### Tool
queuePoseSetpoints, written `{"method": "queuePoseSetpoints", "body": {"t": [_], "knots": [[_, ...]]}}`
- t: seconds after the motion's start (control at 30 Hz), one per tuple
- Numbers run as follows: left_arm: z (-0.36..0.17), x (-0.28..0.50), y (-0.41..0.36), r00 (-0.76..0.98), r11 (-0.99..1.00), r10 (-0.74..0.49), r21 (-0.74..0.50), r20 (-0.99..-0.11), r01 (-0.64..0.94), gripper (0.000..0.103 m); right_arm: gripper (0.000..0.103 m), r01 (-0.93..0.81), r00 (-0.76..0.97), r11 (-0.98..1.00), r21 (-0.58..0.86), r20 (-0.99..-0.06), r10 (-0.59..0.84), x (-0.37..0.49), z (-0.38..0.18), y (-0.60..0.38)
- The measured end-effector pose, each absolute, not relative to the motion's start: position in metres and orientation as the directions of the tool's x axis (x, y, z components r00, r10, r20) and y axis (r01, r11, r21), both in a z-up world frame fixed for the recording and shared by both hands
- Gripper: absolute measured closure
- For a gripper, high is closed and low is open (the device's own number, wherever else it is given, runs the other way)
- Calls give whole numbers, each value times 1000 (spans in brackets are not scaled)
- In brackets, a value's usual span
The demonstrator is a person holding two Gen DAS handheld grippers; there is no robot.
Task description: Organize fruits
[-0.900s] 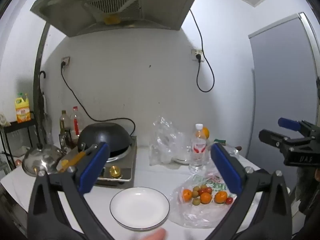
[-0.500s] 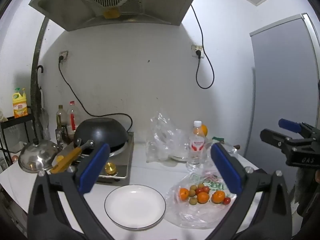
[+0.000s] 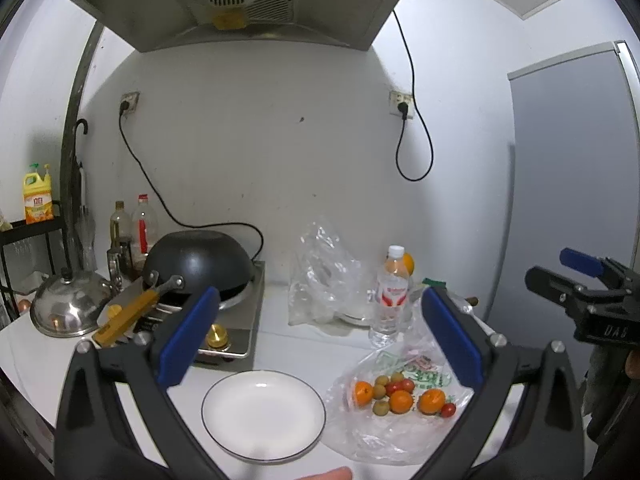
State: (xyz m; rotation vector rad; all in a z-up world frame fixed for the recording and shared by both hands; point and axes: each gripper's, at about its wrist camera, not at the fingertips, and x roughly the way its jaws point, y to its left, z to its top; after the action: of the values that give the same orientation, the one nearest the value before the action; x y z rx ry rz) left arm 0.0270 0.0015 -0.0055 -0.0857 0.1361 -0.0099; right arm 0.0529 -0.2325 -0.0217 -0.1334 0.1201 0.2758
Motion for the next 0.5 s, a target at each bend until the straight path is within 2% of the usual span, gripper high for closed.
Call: {"method": "queuePoseSetpoints", "body": {"t": [0.5], "knots": [[1,27,6,992,995,-32,-93,-120,21,1,0,-286,953,950,-122,-142,269,57,-19,-228]]}}
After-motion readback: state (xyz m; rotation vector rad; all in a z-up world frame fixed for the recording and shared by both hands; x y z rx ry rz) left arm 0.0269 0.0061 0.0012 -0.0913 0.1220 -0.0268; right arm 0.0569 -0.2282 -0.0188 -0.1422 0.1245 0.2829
